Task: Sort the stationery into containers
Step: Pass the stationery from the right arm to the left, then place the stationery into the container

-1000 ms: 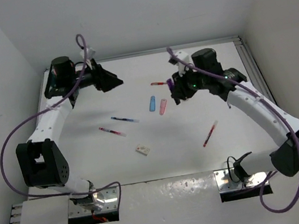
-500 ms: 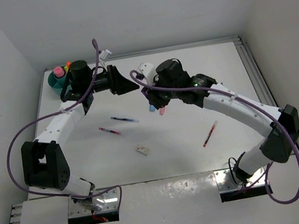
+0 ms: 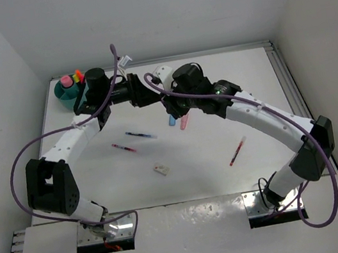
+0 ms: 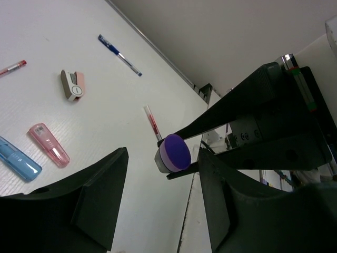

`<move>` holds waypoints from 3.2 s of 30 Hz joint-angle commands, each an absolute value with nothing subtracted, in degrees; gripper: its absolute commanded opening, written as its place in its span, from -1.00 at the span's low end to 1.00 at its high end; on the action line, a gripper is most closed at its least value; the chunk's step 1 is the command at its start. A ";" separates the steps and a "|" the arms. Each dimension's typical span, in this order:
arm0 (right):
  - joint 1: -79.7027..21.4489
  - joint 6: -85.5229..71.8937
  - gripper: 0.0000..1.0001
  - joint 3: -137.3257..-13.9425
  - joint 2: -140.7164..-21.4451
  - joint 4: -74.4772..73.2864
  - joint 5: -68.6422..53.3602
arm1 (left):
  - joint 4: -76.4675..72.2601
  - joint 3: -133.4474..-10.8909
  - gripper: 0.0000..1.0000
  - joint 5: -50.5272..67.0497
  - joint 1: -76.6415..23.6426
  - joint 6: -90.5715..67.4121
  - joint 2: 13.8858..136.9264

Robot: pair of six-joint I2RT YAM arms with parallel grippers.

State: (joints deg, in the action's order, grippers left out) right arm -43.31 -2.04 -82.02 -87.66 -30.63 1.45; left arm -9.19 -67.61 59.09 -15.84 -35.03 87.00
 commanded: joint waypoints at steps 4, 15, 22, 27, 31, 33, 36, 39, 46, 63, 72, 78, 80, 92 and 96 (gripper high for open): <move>-43.50 -4.39 -1.00 -86.04 -88.33 -30.14 2.46 | -11.51 -67.32 0.23 58.54 -17.84 -35.33 86.57; -43.86 -5.54 -1.00 -87.19 -88.86 -30.94 1.14 | -11.86 -67.33 -0.36 55.99 -17.40 -35.68 87.27; -42.37 -7.37 0.22 -86.92 -87.81 -31.82 0.62 | -6.72 -70.04 -0.99 51.25 -11.97 -32.18 87.89; -37.28 -10.98 0.48 -87.28 -86.92 -33.39 0.53 | 6.47 -79.88 -1.00 41.51 -1.53 -19.37 90.25; -30.87 -12.57 0.48 -86.93 -87.10 -36.11 0.26 | 11.16 -87.97 -1.00 32.63 5.88 -9.42 93.33; -28.92 -13.18 0.48 -85.96 -87.10 -36.47 -1.75 | 11.17 -90.96 -1.00 27.00 8.86 -4.24 95.44; -25.41 -14.06 0.48 -84.20 -87.45 -36.39 -2.46 | 8.37 -92.46 -1.00 18.83 10.98 1.74 98.25; -23.82 -14.94 0.47 -82.09 -87.63 -35.16 -3.43 | 6.24 -95.09 -1.00 15.21 12.04 3.42 102.47; -22.06 -16.17 0.46 -80.60 -88.42 -35.24 -4.92 | 4.22 -102.91 -1.00 10.29 11.95 5.62 112.40; -21.09 -16.79 0.45 -80.33 -89.21 -35.24 -5.98 | 2.55 -100.83 -1.00 11.42 11.52 2.11 117.25; -20.83 -16.87 0.45 -79.89 -89.21 -35.42 -6.24 | 1.58 -95.63 -1.00 13.18 11.43 0.62 117.42; -20.74 -17.05 0.45 -79.28 -88.68 -35.42 -6.42 | 1.84 -94.83 -0.68 14.15 11.60 0.53 117.51; -20.74 -17.14 0.45 -79.19 -88.59 -35.51 -6.42 | 1.67 -95.01 -0.13 14.59 11.69 0.62 117.16; -20.48 -15.82 0.43 -78.49 -87.45 -35.42 -6.59 | 3.86 -108.36 0.27 16.17 12.48 3.42 107.69; -20.39 -13.02 0.40 -77.26 -87.45 -35.16 -7.82 | 9.22 -107.85 0.31 20.65 12.39 6.32 102.05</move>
State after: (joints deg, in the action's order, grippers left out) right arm -20.73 -15.42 -78.30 -89.08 -36.23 -6.50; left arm 7.77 -105.78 16.45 11.99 3.27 110.63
